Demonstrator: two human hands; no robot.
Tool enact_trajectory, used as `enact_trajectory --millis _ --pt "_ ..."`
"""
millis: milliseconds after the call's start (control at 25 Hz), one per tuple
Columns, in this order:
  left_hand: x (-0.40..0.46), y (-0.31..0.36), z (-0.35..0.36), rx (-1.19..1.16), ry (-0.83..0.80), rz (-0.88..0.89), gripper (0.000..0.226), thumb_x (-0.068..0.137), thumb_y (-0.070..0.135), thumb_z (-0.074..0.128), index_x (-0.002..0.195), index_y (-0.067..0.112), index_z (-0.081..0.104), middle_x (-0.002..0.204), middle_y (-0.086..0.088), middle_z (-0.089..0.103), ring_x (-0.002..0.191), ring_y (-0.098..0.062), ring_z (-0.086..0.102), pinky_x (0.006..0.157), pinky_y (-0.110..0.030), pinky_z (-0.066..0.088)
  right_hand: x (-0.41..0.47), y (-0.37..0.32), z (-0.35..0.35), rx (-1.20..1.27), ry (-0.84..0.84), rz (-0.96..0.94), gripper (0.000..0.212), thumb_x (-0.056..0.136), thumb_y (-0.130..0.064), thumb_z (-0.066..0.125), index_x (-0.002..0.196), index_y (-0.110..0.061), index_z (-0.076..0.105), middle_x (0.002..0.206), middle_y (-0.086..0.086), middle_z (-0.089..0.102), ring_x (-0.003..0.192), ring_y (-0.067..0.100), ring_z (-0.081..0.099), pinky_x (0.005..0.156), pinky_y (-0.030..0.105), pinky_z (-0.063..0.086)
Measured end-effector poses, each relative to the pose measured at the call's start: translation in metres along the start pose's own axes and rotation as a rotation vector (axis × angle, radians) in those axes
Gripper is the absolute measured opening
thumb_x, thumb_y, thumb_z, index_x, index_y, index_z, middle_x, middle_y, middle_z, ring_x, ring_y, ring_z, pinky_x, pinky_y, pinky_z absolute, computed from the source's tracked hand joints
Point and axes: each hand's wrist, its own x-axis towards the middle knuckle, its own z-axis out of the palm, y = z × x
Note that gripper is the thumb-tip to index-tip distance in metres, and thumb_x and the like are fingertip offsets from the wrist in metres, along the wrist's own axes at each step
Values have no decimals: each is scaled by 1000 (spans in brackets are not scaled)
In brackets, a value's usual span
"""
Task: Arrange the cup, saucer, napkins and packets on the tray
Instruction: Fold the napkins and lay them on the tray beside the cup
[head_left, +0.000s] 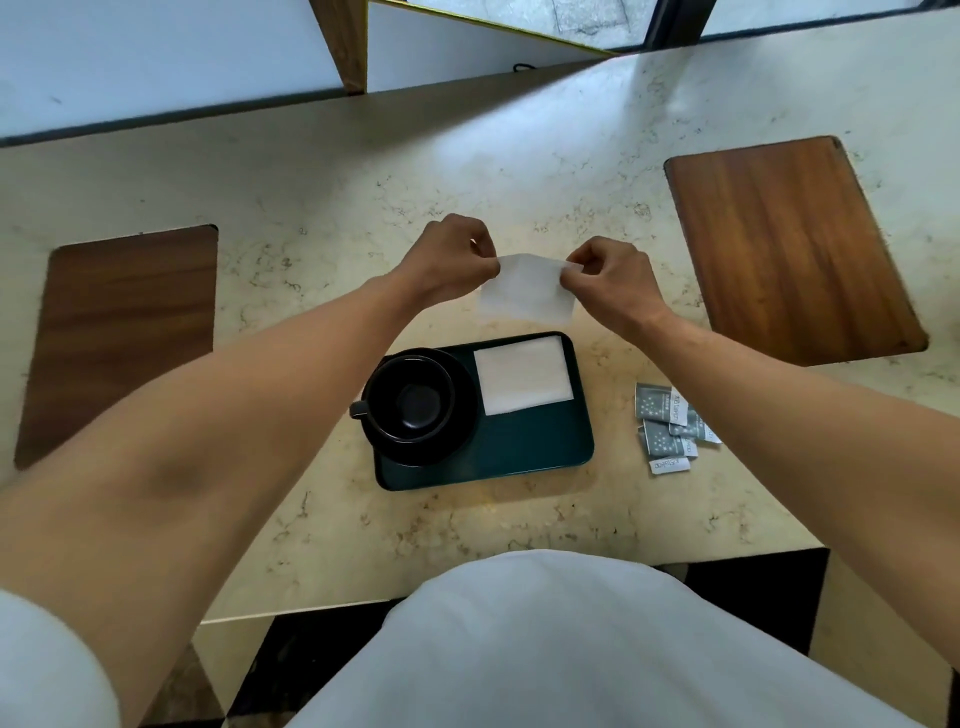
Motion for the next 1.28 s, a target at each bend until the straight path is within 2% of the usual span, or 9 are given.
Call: enact_trajectory --millis 80,160,280,480,680,840,1000,1160,1280 --pt "-9 -4 -2 -55 -8 -18 11 78 16 61 83 11 69 77 -3 73 70 -19 72 63 -27 56 -4 -4 3 17 18 4 11 88 -29 63 94 -22 68 89 -10 67 89 10 66 70 20 51" --pt "-19 -8 -1 -138 -27 -44 12 79 12 60 86 5 68 76 -13 74 69 -26 74 66 -33 62 -10 -6 8 49 22 28 17 90 -29 64 101 -18 69 95 -3 69 93 17 67 82 35 59" --pt "-27 -12 3 -293 -54 -105 13 83 4 60 92 -4 65 85 -25 72 74 -40 73 70 -44 65 -16 -3 13 105 16 89 23 93 -29 64 110 -14 69 102 3 70 96 21 67 88 46 58" --pt "-34 -15 9 -464 -66 -200 13 89 0 57 100 -6 62 86 -23 70 70 -37 74 63 -42 64 -22 4 17 274 -17 170 18 95 -27 65 109 -15 67 103 6 70 98 27 69 85 52 59" --pt "-30 -21 19 -482 -112 -274 14 90 4 59 103 -3 60 85 -21 72 68 -34 75 64 -43 64 -21 11 20 289 -54 216 18 96 -26 67 111 -16 67 106 6 70 99 28 69 86 53 59" --pt "-26 -29 30 -312 -167 -242 19 90 18 73 102 4 70 95 -14 73 76 -27 75 67 -37 65 -21 21 24 266 -108 276 18 97 -25 66 112 -14 66 107 7 68 96 29 70 75 51 63" --pt "-23 -36 40 -92 -204 -176 17 90 20 72 100 7 74 98 -10 73 82 -28 73 71 -40 64 -24 31 32 238 -162 323 18 97 -24 67 110 -12 66 105 6 68 92 26 71 68 41 64" --pt "-25 -39 47 95 -281 -141 13 89 18 66 93 10 75 80 -6 76 71 -15 70 68 -30 58 -27 41 39 189 -197 353 16 97 -25 67 108 -13 66 106 7 68 92 26 70 71 44 64" --pt "-26 -41 53 158 -300 -126 17 90 19 64 97 9 75 87 -5 74 82 -18 69 71 -29 56 -28 45 42 162 -201 362 15 97 -25 67 108 -14 66 107 6 68 95 26 69 77 47 63"
